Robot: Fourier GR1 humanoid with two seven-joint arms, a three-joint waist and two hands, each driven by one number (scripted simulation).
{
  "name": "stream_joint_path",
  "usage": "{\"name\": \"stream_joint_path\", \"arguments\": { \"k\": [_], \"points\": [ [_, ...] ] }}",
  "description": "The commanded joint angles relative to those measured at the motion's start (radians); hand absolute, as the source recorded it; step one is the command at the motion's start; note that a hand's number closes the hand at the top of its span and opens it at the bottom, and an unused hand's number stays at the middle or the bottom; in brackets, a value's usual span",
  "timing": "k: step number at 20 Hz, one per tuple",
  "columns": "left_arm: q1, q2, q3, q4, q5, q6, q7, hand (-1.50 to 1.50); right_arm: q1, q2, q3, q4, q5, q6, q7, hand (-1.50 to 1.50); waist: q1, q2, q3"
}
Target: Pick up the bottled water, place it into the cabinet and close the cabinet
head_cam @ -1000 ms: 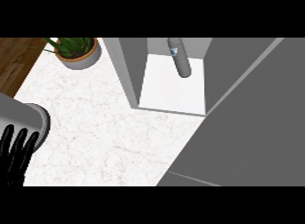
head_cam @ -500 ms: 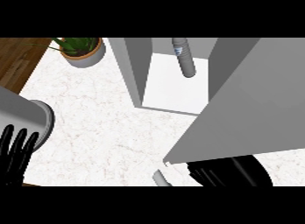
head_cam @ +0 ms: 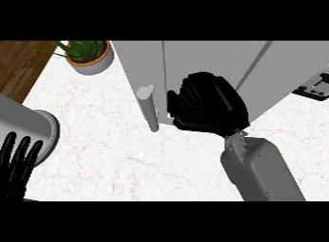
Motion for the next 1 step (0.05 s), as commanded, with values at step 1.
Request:
{"name": "stream_joint_path", "arguments": {
  "k": [1],
  "points": [
    [0.017,-0.002,0.002,0.024,0.004,-0.015,-0.001,-1.50,-0.261,0.006,-0.053,0.253,-0.045,-0.080,-0.026,1.50,-0.002,-0.003,-0.004]
  ]
}}
